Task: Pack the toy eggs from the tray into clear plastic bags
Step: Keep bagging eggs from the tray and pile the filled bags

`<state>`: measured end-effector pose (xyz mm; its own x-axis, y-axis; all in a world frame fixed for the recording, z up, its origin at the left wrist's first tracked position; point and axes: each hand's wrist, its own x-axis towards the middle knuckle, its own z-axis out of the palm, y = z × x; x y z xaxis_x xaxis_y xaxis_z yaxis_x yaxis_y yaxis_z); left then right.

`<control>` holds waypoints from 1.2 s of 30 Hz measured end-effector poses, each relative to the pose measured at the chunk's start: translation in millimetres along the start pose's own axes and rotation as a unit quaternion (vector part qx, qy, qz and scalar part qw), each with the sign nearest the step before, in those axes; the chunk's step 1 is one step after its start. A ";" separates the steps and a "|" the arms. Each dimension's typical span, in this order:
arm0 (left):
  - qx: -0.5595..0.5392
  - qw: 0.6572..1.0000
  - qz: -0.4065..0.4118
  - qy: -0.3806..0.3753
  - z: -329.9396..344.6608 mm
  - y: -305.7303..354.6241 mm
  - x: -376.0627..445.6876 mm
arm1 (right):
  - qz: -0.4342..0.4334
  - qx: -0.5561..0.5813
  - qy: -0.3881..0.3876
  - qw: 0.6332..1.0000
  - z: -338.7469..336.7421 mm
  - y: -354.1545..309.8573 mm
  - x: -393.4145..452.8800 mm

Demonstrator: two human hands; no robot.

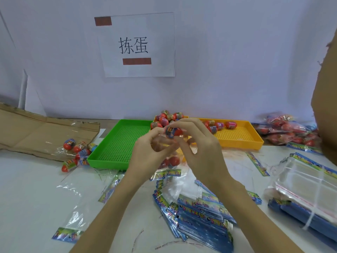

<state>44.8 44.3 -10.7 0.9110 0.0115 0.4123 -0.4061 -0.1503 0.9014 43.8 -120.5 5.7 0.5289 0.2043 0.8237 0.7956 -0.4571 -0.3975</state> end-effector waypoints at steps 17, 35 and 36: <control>0.088 0.993 0.072 -0.022 7.5 4.0 -8.2 | 0.045 0.007 -0.070 0.997 -1.6 6.6 -3.9; -0.200 0.963 -0.108 0.146 -15.5 -2.5 6.1 | 0.278 0.179 -0.213 0.919 4.3 3.6 -10.0; -0.202 0.963 -0.107 0.146 -14.3 -2.7 6.1 | 0.285 0.190 -0.247 0.907 7.2 3.4 -11.9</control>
<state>50.4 59.0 -8.7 0.9415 0.2865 0.1778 -0.2602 0.2818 0.9235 42.3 -118.3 -8.4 0.8789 0.4344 0.1968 0.3467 -0.2987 -0.8891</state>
